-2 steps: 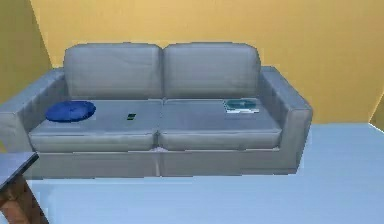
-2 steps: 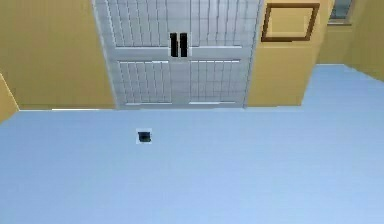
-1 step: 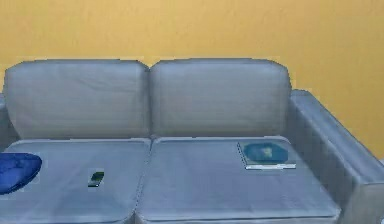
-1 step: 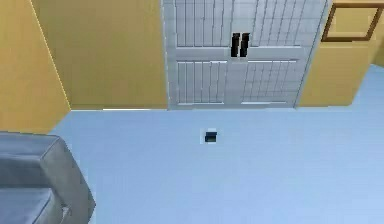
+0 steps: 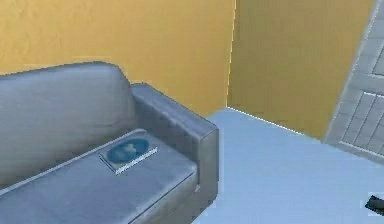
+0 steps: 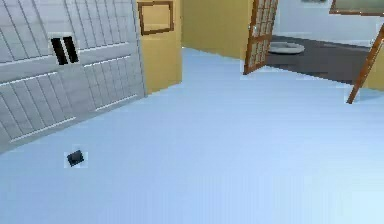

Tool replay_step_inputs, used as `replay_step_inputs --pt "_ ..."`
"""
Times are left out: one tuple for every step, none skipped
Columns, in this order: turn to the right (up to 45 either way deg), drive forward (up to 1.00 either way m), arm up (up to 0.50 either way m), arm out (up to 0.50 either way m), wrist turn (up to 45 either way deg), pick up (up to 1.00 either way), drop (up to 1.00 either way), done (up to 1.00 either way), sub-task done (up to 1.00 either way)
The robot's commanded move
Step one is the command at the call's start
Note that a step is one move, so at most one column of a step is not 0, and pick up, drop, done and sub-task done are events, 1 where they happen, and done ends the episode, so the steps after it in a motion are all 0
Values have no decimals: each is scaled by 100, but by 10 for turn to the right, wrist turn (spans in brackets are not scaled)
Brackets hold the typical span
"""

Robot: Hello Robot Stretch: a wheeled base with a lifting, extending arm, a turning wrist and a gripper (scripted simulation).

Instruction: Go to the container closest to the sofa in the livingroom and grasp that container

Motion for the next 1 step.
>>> replay_step_inputs --pt "450 0 0 0 0 0 0 0 0"
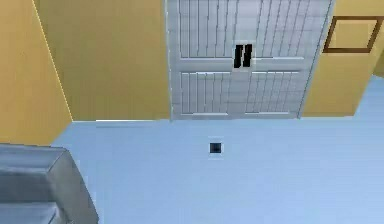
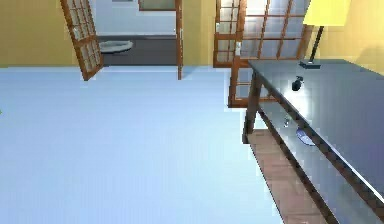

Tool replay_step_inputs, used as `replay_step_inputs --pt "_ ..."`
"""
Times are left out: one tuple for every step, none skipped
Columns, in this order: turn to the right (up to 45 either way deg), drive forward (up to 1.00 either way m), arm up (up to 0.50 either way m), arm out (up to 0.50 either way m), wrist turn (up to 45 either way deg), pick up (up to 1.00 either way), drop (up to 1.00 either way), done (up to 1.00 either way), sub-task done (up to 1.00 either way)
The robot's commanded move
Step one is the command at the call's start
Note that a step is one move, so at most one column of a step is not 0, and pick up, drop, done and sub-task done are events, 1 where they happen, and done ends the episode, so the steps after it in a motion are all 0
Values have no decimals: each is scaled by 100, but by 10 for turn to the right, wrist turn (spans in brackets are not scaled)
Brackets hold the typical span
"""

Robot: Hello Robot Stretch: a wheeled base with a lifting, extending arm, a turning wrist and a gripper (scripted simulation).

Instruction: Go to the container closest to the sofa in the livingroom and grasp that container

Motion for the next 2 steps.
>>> replay_step_inputs --pt "450 0 0 0 0 0 0 0 0" --pt "180 0 0 0 0 0 0 0 0"
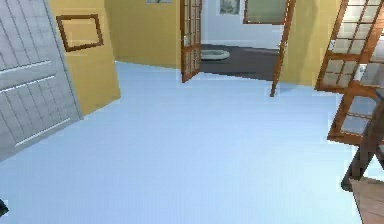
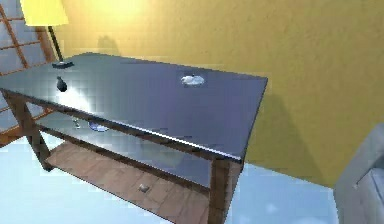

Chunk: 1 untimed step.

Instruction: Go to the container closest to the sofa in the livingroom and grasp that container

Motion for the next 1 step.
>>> replay_step_inputs --pt "450 0 0 0 0 0 0 0 0"
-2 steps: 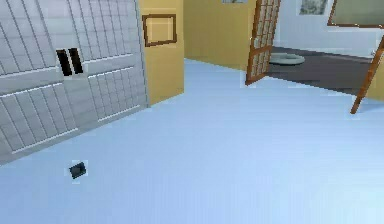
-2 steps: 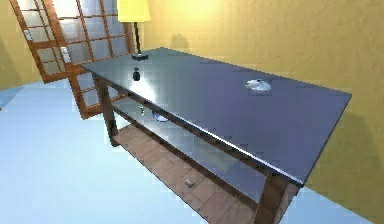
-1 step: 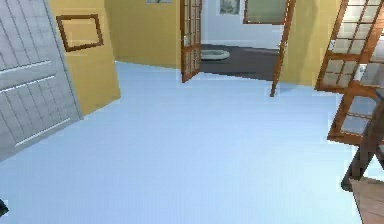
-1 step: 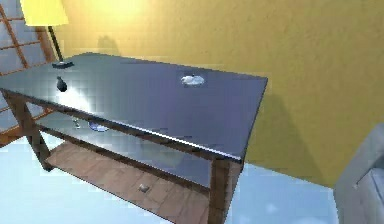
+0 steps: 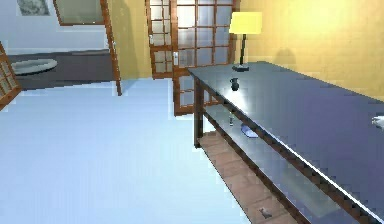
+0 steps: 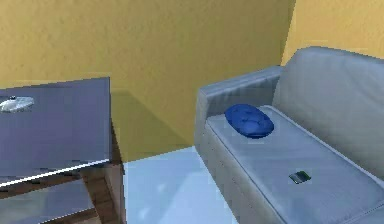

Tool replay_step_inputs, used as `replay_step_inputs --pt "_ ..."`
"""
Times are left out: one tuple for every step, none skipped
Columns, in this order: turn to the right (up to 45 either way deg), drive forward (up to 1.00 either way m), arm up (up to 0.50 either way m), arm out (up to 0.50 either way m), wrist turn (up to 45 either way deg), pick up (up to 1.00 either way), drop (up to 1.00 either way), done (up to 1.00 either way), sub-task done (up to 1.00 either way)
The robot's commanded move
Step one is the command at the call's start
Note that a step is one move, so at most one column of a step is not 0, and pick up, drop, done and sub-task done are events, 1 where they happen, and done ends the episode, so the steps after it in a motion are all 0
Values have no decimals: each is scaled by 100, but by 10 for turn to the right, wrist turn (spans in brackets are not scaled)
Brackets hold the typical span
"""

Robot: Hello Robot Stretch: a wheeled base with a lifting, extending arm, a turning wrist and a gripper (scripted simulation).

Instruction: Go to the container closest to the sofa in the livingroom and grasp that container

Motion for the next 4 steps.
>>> replay_step_inputs --pt "210 0 0 0 0 0 0 0 0" --pt "0 60 0 0 0 0 0 0 0" --pt "-390 0 0 0 0 0 0 0 0" --pt "0 0 50 0 0 0 0 0 0"
